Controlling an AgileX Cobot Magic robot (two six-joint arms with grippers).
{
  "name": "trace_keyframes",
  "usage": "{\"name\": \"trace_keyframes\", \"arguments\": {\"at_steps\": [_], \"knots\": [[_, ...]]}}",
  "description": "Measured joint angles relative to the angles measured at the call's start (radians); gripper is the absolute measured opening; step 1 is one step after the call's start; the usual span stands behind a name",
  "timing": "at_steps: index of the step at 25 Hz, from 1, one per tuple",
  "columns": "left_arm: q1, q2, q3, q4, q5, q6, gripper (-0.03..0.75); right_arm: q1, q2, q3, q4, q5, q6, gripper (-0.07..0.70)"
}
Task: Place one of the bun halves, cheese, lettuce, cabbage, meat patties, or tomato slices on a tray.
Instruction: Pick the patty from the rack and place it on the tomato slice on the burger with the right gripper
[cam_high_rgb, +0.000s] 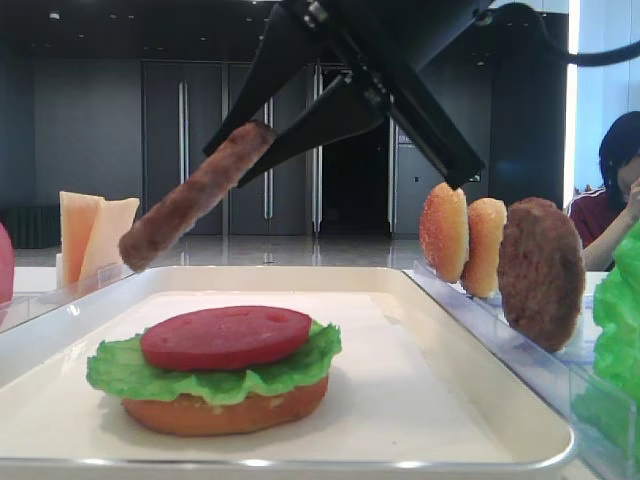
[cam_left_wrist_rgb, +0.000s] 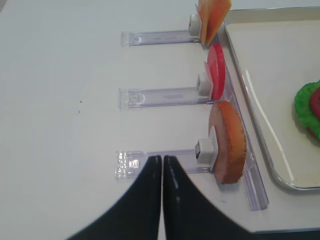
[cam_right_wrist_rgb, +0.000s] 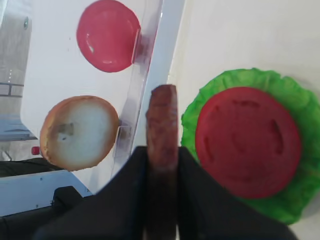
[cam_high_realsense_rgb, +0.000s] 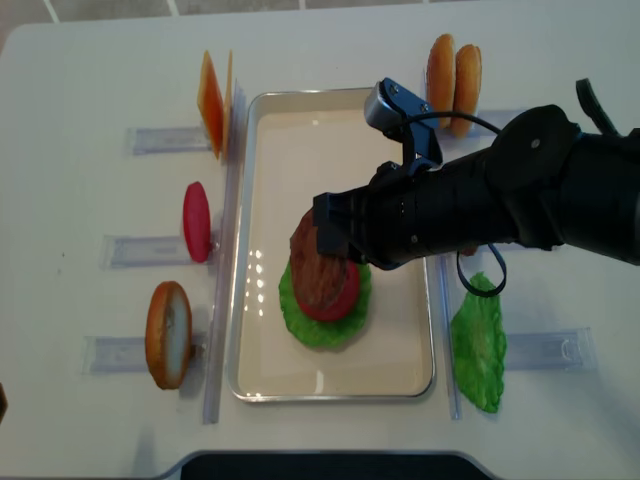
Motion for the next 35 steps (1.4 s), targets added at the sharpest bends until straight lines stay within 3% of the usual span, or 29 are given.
{"name": "trace_keyframes", "arguments": {"at_steps": [7,35], "knots": [[0.000,0.000,0.000,0.000,0.000,0.000,-0.001,0.000,0.049,0.000,0.061,0.026,-0.084,0.135],[0.000,0.000,0.000,0.000,0.000,0.003,-0.001,-0.041,0.112,0.000,0.073,0.034,-0.125,0.135]]}}
